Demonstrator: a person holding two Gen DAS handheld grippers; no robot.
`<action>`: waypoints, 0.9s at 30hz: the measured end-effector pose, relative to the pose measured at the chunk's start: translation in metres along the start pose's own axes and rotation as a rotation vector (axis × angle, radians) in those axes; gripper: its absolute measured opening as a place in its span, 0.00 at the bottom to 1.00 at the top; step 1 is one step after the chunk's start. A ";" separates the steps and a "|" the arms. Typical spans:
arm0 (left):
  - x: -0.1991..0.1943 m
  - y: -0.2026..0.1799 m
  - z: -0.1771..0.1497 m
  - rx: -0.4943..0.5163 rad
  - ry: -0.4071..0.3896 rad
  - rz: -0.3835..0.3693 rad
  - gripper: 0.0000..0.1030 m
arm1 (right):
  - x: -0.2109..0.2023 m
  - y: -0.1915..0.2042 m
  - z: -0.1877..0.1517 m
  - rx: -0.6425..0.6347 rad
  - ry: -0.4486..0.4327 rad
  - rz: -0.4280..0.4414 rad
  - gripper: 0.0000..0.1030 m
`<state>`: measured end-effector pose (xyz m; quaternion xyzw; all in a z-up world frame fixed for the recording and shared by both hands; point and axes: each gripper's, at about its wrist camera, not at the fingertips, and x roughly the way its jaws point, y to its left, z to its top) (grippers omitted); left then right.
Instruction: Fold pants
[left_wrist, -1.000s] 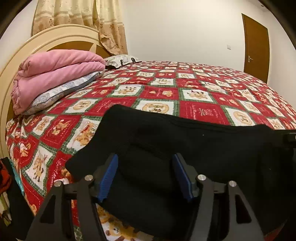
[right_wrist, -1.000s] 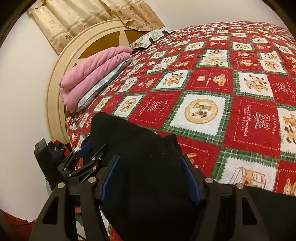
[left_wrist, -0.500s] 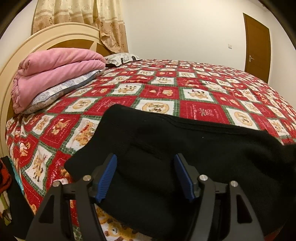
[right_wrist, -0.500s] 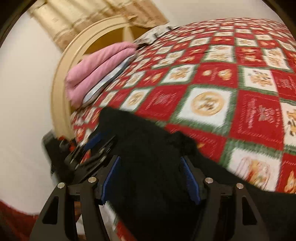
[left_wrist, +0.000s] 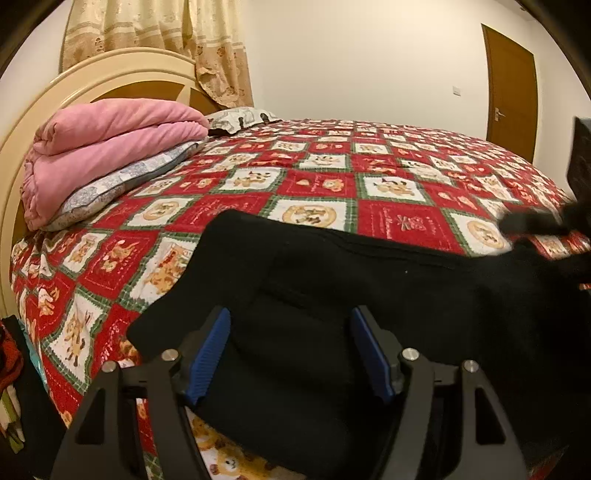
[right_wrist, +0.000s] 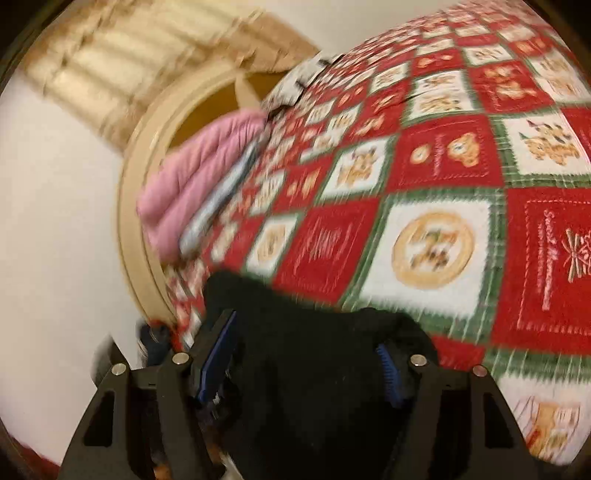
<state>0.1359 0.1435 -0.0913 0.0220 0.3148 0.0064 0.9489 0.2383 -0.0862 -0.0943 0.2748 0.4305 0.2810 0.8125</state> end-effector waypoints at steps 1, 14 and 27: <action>0.000 0.000 0.000 0.004 -0.001 -0.004 0.69 | 0.000 -0.004 0.001 0.028 0.001 0.015 0.65; -0.008 0.006 0.010 -0.042 0.031 -0.065 0.70 | -0.180 -0.012 -0.006 -0.036 -0.239 -0.507 0.60; -0.018 -0.089 -0.002 0.066 0.081 -0.169 0.75 | -0.297 -0.164 0.004 0.198 -0.211 -1.184 0.59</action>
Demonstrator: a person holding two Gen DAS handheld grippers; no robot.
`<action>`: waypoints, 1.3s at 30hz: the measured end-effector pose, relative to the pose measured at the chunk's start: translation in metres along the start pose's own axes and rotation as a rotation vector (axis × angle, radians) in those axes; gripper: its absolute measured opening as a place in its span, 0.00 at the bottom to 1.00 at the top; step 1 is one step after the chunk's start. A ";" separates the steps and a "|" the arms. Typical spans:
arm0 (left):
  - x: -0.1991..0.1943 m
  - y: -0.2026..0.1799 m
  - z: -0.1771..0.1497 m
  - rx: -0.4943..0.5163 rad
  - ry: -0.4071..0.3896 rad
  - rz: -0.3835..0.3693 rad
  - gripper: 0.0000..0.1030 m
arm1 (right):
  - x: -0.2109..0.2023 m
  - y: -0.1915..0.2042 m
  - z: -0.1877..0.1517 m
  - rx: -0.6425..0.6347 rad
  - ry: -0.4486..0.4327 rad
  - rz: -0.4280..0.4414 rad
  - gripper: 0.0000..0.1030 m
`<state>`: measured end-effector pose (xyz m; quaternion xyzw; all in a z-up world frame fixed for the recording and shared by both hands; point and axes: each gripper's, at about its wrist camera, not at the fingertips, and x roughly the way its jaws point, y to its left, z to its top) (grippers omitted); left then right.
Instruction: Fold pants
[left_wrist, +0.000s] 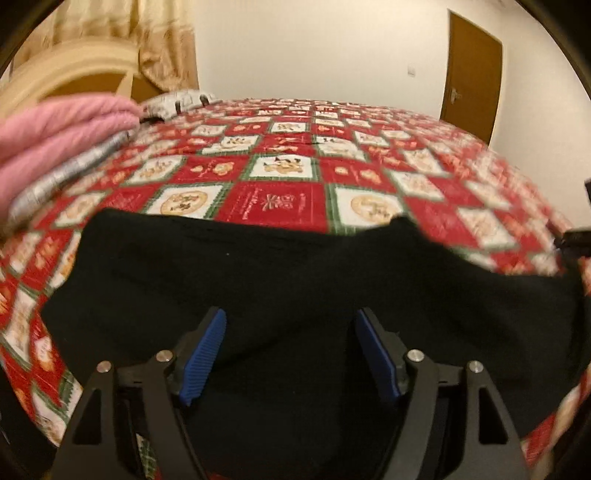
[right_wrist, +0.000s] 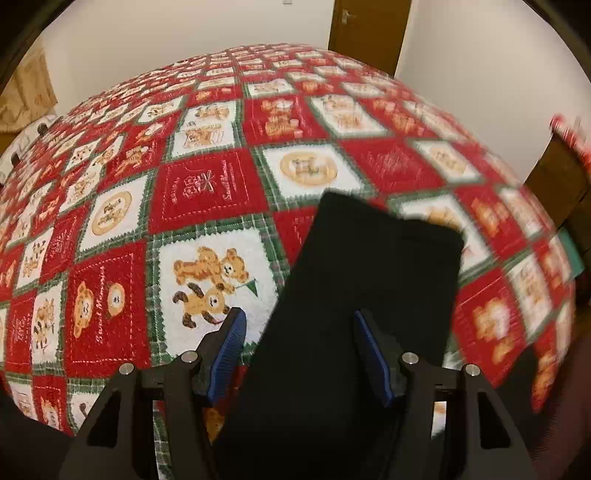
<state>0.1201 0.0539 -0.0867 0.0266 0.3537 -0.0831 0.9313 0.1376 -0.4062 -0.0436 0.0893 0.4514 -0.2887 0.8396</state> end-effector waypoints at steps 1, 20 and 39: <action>0.000 -0.001 -0.001 0.002 -0.004 0.009 0.75 | -0.002 -0.002 -0.001 0.011 -0.010 0.012 0.56; 0.000 0.005 0.001 -0.034 0.019 0.022 0.82 | -0.141 -0.173 -0.158 0.477 -0.208 0.156 0.06; 0.004 0.000 0.004 -0.049 0.040 0.072 0.91 | -0.110 -0.009 -0.152 -0.262 -0.213 0.059 0.68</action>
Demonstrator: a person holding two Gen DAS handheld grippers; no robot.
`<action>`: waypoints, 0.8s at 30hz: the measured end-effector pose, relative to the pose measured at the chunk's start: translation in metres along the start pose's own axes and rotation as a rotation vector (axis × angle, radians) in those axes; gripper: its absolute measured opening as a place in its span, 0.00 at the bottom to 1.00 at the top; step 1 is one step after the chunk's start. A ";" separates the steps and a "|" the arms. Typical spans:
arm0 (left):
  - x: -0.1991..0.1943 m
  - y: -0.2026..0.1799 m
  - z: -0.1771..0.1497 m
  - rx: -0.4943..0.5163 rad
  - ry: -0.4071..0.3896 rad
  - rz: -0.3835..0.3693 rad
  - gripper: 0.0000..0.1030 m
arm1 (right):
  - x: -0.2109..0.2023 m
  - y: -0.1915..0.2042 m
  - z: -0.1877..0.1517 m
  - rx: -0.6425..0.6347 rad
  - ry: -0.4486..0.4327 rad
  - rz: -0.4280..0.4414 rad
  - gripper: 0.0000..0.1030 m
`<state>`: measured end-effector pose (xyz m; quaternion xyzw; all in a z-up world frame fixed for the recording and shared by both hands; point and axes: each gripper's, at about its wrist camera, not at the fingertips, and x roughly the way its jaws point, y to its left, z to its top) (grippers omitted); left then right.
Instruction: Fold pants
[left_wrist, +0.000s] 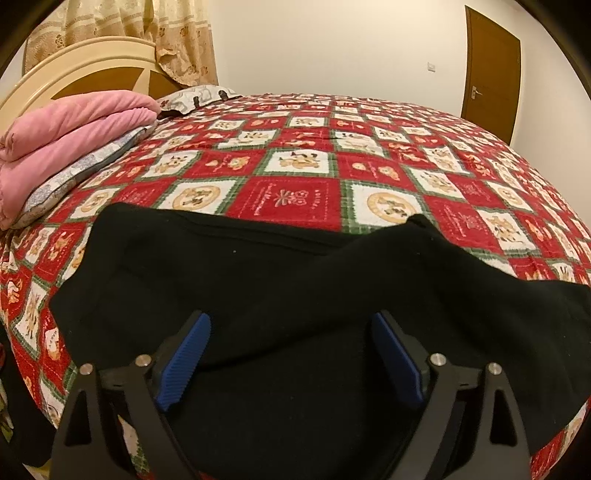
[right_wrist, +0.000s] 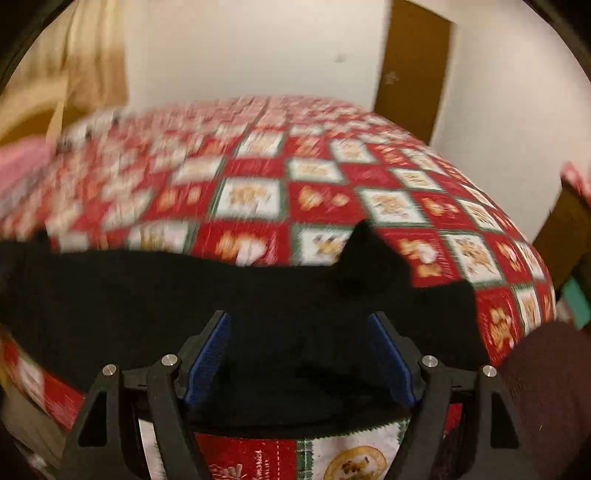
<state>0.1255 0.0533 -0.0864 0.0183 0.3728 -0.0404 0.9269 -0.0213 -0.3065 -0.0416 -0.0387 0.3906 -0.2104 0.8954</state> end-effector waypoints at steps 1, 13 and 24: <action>0.000 0.000 0.000 -0.003 0.000 0.001 0.91 | 0.010 0.006 -0.002 -0.043 0.032 -0.053 0.61; 0.003 0.005 0.000 -0.012 0.006 0.010 0.98 | -0.017 -0.150 -0.040 0.554 0.009 0.082 0.09; 0.005 0.003 0.004 -0.021 0.025 0.032 1.00 | -0.032 -0.205 -0.052 0.649 0.001 0.029 0.10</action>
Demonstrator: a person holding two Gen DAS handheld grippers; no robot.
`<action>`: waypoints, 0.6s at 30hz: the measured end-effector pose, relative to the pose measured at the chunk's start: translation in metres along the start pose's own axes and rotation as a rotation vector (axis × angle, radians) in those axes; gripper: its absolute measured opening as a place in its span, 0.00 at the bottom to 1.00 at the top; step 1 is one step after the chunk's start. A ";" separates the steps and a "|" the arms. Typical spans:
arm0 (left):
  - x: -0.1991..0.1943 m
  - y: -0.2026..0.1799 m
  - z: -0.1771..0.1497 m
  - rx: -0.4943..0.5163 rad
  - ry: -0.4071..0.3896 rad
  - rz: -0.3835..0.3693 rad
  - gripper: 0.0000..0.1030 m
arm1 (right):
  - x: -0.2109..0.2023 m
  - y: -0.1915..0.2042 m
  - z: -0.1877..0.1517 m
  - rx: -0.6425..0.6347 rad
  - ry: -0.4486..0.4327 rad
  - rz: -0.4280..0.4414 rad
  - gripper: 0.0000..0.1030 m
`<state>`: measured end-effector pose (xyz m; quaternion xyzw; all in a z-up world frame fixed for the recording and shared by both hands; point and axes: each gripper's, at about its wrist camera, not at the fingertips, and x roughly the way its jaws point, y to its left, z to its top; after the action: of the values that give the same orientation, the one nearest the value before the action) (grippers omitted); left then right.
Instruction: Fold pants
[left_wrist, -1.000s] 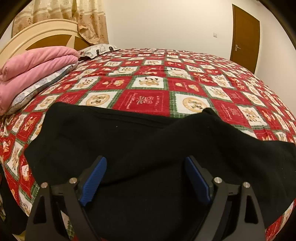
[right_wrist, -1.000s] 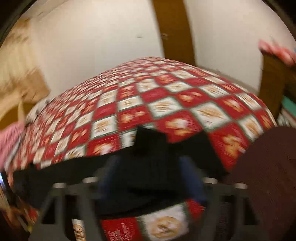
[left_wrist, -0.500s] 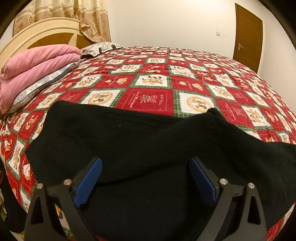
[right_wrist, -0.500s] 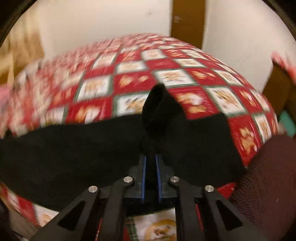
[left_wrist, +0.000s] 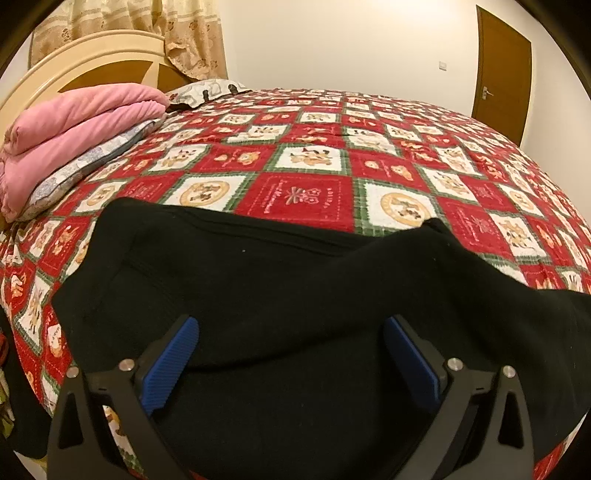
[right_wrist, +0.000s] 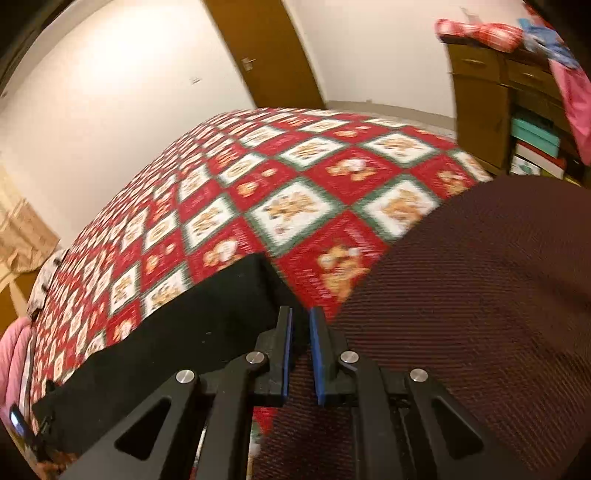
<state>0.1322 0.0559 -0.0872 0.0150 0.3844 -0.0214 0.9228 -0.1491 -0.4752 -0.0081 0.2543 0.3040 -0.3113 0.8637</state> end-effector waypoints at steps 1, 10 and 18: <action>-0.001 0.000 0.000 0.000 0.003 0.003 1.00 | 0.004 0.009 -0.002 -0.037 0.019 0.027 0.10; -0.014 -0.014 -0.008 0.058 -0.015 0.011 1.00 | 0.067 0.041 -0.008 -0.242 0.204 -0.116 0.10; -0.012 -0.012 -0.008 0.050 -0.010 -0.002 1.00 | 0.057 0.002 0.033 -0.121 0.145 -0.102 0.12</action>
<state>0.1178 0.0449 -0.0843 0.0378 0.3791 -0.0319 0.9240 -0.1002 -0.5164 -0.0239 0.2078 0.3965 -0.3166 0.8363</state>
